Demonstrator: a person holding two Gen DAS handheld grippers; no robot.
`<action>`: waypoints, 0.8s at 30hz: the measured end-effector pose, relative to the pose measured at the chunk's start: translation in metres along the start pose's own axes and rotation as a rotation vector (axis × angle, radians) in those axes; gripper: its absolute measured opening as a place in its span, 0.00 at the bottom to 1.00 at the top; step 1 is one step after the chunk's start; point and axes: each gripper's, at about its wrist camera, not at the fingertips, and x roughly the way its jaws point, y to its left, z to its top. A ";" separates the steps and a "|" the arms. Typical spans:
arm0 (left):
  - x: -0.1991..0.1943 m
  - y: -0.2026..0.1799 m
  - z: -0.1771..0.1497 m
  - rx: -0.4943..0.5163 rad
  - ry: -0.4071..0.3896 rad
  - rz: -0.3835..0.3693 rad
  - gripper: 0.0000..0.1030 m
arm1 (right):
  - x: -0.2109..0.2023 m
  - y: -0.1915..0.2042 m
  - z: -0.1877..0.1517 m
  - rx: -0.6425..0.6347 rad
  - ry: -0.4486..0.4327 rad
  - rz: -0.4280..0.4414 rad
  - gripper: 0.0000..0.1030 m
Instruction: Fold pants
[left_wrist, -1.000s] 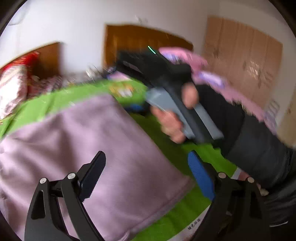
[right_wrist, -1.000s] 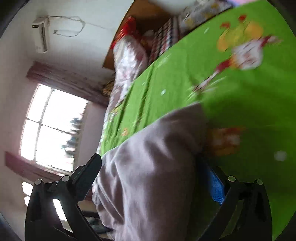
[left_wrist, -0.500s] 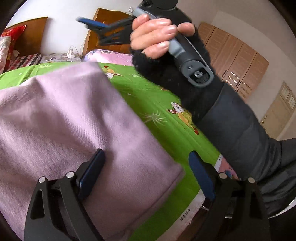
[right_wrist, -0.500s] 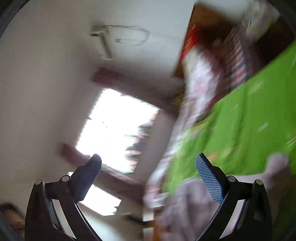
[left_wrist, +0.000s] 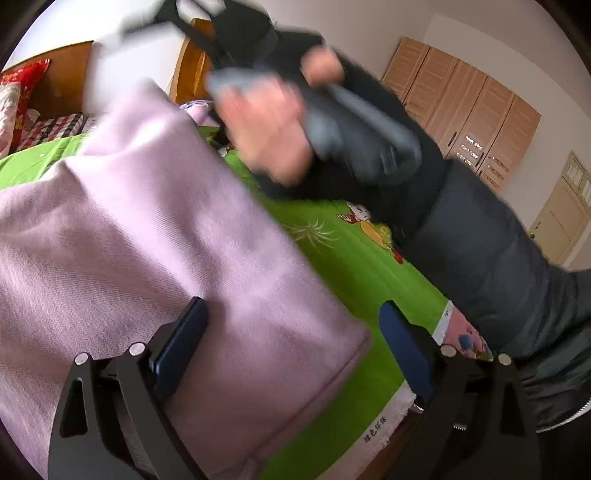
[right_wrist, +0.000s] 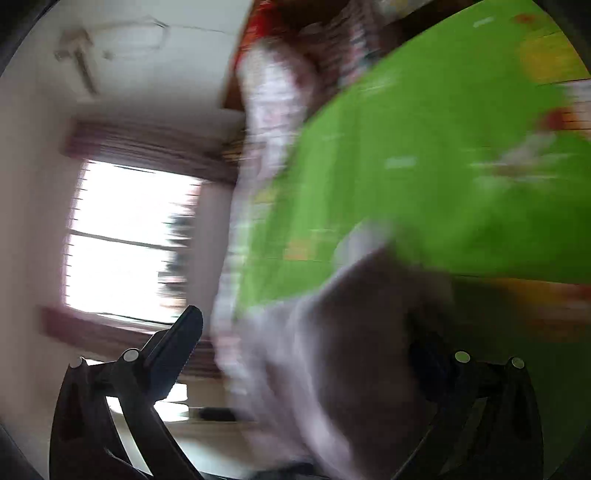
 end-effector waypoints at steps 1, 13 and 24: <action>0.000 -0.001 0.000 0.000 0.000 -0.002 0.91 | 0.010 0.012 0.005 -0.015 0.003 0.014 0.96; -0.002 -0.001 -0.008 0.019 -0.009 0.007 0.91 | -0.053 0.077 -0.042 -0.351 -0.069 -0.074 0.96; -0.008 -0.044 -0.011 0.146 0.001 0.205 0.92 | -0.048 -0.021 -0.016 -0.158 -0.193 -0.336 0.89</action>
